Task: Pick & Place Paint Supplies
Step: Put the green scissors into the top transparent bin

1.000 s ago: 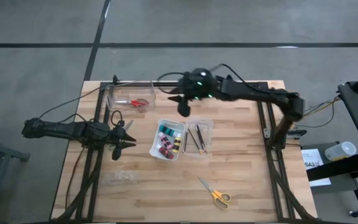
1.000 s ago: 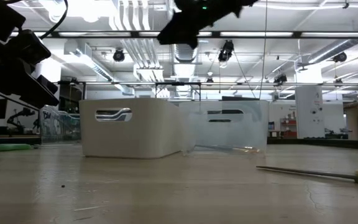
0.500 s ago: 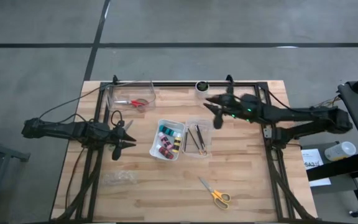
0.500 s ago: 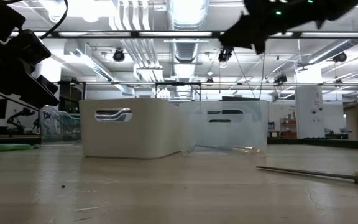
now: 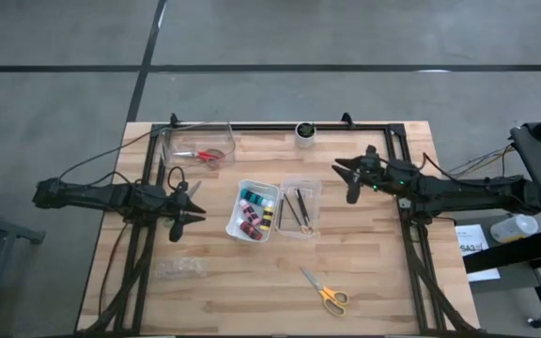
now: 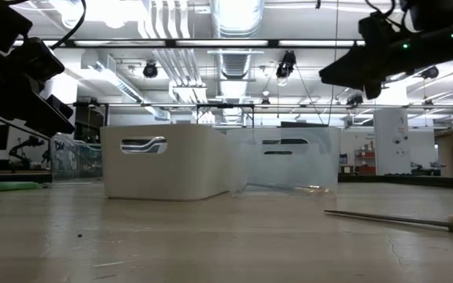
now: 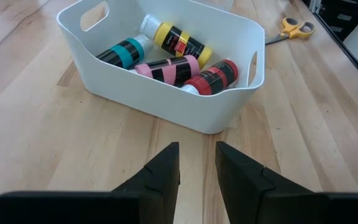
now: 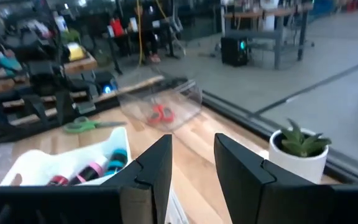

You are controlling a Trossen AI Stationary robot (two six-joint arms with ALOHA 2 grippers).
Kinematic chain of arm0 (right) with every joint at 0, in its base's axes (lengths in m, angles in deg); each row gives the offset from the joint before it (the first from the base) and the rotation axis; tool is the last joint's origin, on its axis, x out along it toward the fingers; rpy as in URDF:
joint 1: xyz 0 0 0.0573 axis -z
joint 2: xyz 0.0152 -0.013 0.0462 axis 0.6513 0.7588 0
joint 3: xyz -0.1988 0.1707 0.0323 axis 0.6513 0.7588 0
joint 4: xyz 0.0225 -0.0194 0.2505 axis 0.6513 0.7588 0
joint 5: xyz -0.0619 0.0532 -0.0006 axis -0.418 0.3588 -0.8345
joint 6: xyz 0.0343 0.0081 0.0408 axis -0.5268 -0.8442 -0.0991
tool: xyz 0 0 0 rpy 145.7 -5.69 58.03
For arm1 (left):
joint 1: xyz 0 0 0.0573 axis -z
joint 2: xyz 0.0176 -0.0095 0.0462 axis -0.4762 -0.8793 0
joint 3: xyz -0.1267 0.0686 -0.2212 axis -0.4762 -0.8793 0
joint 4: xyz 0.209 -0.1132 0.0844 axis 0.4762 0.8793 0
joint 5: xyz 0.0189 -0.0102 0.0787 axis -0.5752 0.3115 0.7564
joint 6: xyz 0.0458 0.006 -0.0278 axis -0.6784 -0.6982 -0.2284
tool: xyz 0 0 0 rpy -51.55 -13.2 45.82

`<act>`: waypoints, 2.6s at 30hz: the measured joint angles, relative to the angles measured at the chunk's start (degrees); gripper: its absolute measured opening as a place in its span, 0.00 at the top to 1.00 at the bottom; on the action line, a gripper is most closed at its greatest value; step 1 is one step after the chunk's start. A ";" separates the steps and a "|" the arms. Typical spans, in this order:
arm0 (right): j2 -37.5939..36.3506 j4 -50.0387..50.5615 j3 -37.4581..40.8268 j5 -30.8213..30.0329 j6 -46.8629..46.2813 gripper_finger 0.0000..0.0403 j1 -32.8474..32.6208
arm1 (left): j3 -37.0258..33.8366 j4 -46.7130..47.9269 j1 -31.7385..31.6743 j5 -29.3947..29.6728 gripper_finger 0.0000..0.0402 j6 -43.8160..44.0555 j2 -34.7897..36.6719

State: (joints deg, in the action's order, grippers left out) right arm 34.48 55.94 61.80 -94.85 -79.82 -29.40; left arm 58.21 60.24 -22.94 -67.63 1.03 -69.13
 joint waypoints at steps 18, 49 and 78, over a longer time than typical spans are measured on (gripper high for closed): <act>-27.21 4.61 9.33 -2.29 2.19 0.71 -1.02 | -0.02 0.00 0.02 0.00 0.73 0.00 -0.02; -27.87 4.34 8.72 -2.37 2.43 0.71 -1.16 | -0.02 0.00 0.00 0.00 0.73 0.02 -0.02; -27.85 4.36 8.72 -2.41 2.59 0.71 -1.14 | -0.13 -4.86 0.01 0.95 0.73 13.48 -0.01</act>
State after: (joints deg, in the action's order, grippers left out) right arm 6.63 60.30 70.51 -97.27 -77.23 -30.53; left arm 58.07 55.38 -22.93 -66.68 14.51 -69.14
